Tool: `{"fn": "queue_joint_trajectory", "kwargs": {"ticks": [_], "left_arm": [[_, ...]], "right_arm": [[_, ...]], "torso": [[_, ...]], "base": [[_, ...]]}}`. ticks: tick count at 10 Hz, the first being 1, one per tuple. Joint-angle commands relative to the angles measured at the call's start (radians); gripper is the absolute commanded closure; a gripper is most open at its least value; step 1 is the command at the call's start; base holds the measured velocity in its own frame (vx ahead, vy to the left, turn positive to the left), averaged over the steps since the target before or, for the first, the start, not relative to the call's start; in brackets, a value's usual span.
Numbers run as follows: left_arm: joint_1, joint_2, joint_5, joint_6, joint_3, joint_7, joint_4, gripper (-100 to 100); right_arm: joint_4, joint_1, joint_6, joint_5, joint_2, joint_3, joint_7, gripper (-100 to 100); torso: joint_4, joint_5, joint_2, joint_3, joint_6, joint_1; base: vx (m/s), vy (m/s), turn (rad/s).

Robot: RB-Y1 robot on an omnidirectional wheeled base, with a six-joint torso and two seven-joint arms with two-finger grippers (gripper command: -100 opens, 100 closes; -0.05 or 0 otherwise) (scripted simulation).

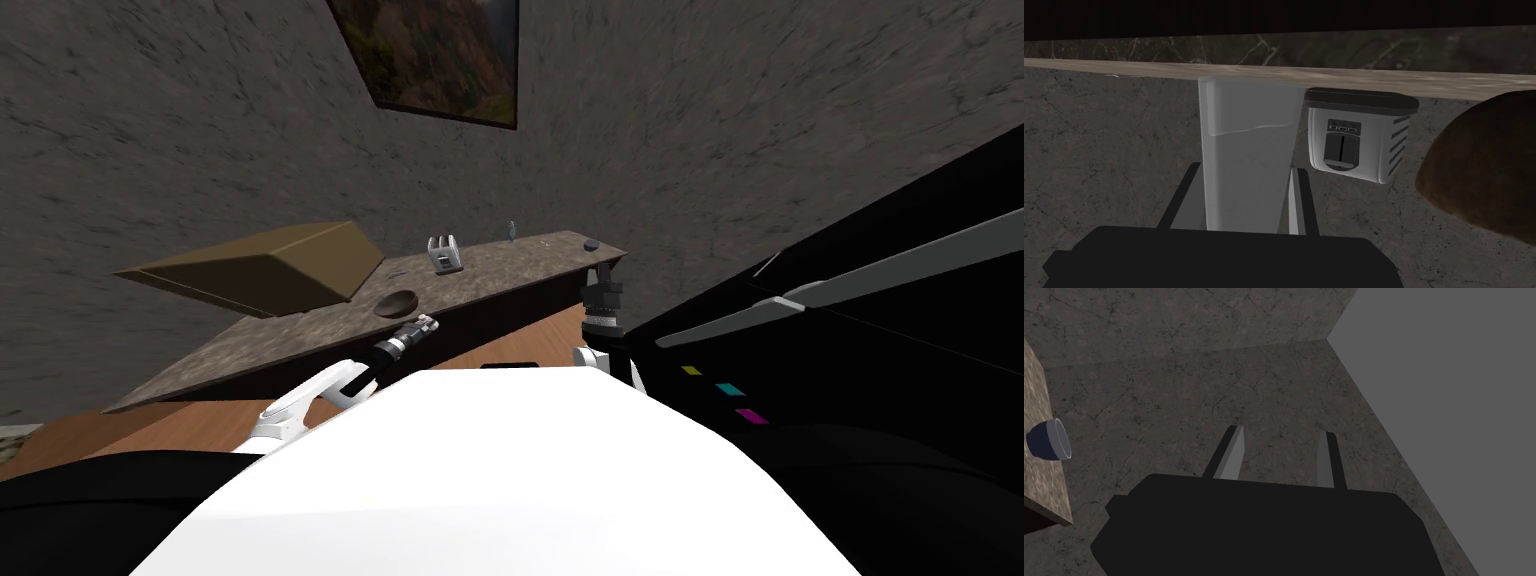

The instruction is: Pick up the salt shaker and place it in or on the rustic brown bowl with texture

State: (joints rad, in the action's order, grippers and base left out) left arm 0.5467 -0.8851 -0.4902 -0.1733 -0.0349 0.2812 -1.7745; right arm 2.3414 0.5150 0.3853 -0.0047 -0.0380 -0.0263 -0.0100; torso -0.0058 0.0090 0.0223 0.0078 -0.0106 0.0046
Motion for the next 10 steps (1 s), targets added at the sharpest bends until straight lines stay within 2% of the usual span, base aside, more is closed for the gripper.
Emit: {"fn": "queue_joint_trajectory", "kwargs": {"ticks": [1, 7, 9, 10], "left_arm": [[-0.002, -0.032, -0.005, -0.002, 0.003, -0.006, -0.014, 100], [-0.032, -0.144, -0.012, -0.022, 0.025, -0.034, -0.058, 100], [-0.052, -0.194, -0.012, -0.038, 0.04, -0.048, -0.094, 100], [-0.058, -0.205, -0.011, -0.047, 0.046, -0.052, -0.115, 100]], "right_arm": [[0.0, 0.0, 0.0, 0.0, 0.0, 0.0, 0.0, 0], [0.0, 0.0, 0.0, 0.0, 0.0, 0.0, 0.0, 0], [0.0, 0.0, 0.0, 0.0, 0.0, 0.0, 0.0, 0], [0.0, 0.0, 0.0, 0.0, 0.0, 0.0, 0.0, 0]], "torso": [[0.0, 0.0, 0.0, 0.0, 0.0, 0.0], [-0.002, 0.0, -0.01, -0.006, 0.003, 0.003], [-0.002, 0.0, -0.014, -0.007, 0.003, 0.006], [-0.003, 0.001, -0.017, -0.009, 0.004, 0.008]], "base": [[-0.164, 0.01, 0.179], [-0.08, 0.049, 0.128], [0.016, 0.133, 0.136], [0.044, 0.201, 0.041]]}}
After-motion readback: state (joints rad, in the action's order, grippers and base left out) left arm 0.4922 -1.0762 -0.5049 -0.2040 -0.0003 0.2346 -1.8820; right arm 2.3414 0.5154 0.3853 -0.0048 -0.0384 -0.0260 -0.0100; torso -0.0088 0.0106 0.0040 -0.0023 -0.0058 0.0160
